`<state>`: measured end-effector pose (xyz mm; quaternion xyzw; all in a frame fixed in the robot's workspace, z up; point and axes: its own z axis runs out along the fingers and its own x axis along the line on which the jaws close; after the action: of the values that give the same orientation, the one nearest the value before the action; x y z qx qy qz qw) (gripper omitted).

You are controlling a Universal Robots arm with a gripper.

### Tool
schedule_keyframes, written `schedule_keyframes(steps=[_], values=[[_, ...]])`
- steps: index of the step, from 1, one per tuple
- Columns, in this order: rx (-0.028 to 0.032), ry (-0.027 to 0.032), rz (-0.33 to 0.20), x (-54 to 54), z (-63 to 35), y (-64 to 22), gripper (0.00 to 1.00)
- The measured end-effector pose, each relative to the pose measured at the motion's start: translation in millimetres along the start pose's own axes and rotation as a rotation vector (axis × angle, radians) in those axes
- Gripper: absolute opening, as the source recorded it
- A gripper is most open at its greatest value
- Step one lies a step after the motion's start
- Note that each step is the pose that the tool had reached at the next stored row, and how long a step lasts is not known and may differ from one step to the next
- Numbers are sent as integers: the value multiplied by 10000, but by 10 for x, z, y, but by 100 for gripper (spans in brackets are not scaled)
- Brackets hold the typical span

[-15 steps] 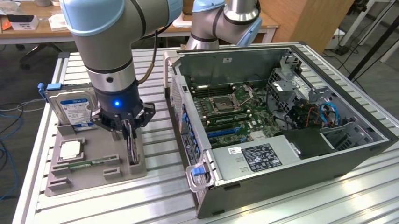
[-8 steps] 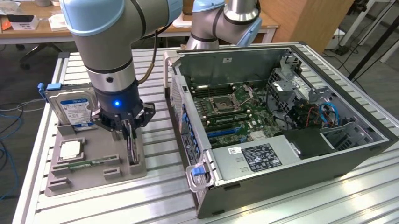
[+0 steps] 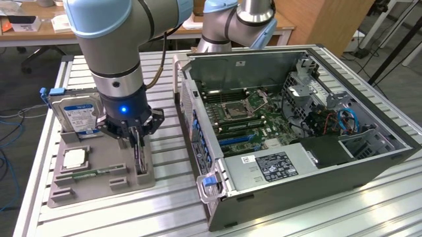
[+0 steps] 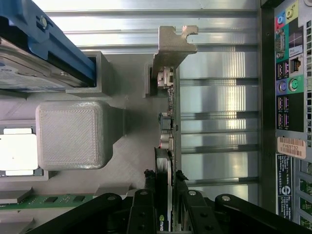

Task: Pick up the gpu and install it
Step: 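Pick up the gpu and move the gpu toward the slot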

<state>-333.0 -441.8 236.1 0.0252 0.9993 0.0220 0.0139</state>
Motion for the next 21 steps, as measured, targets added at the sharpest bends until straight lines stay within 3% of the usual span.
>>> schedule_keyframes(steps=[15, 21], values=[[0, 1, 0, -3, -120, 5, 26], [-1, 0, 0, -3, -126, 6, 26]])
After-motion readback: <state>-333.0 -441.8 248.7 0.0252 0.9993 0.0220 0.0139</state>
